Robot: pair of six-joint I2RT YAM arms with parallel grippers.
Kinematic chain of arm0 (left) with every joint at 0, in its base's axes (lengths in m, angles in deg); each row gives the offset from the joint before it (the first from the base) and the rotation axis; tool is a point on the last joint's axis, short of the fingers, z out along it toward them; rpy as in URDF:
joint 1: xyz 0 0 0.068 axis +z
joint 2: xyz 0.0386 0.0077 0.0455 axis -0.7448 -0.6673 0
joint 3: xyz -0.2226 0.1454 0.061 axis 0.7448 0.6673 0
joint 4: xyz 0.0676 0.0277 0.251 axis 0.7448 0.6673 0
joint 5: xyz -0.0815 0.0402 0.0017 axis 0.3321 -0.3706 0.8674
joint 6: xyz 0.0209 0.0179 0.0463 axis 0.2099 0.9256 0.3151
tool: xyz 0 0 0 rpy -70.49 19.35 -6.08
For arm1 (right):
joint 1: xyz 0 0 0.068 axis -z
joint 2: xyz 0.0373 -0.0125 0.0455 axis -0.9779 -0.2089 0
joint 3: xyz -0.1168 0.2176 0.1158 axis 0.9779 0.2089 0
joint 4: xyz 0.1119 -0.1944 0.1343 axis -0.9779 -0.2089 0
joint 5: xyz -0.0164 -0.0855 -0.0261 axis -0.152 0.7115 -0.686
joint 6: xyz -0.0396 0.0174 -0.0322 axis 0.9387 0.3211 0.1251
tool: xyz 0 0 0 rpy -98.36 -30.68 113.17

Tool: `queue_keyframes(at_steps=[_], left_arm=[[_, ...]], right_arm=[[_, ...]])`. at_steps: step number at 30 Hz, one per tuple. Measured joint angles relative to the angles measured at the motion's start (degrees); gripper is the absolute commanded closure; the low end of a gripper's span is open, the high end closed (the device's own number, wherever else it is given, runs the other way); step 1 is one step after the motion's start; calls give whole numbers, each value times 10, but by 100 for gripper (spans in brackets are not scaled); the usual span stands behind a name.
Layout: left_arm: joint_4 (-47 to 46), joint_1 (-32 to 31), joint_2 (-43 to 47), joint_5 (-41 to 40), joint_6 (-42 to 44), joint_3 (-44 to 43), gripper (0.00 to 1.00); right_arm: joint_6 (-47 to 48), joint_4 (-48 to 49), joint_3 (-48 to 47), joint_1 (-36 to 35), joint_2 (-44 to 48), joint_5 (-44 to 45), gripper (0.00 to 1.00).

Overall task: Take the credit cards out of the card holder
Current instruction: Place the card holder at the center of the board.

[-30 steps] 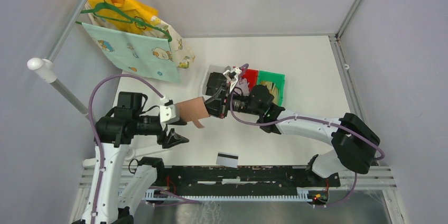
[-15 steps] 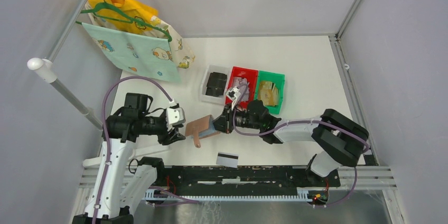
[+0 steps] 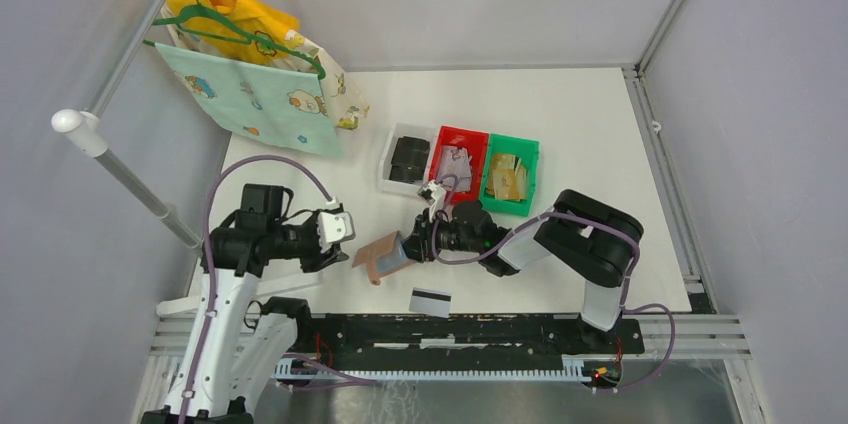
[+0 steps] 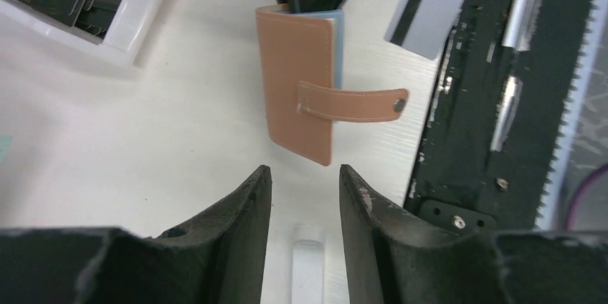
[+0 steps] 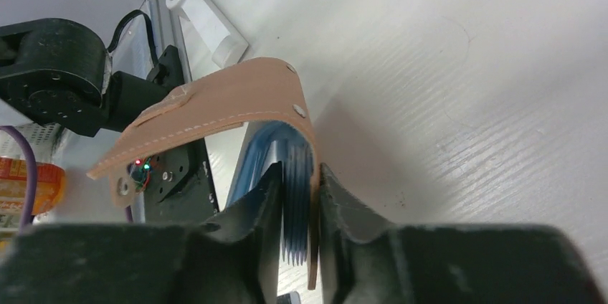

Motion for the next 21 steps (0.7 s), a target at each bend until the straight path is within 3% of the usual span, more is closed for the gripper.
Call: queue_keyframes(at_steps=[5,9,19,21], left_arm=[[-144,-1,19,-14,-55,99,64],[-224,-20,-14,-28,-77,144,65],[-296,-103,-82,-84,-87,187,70],[-297,-109,-83,-91,-89,186,63]], right_arm=[[18,21,2,-4,-10,6,35],[42,10,22,-6,5,17,16],[151,-167,51,-6,199,77,2],[173,-202,59,-6,249,97,2]])
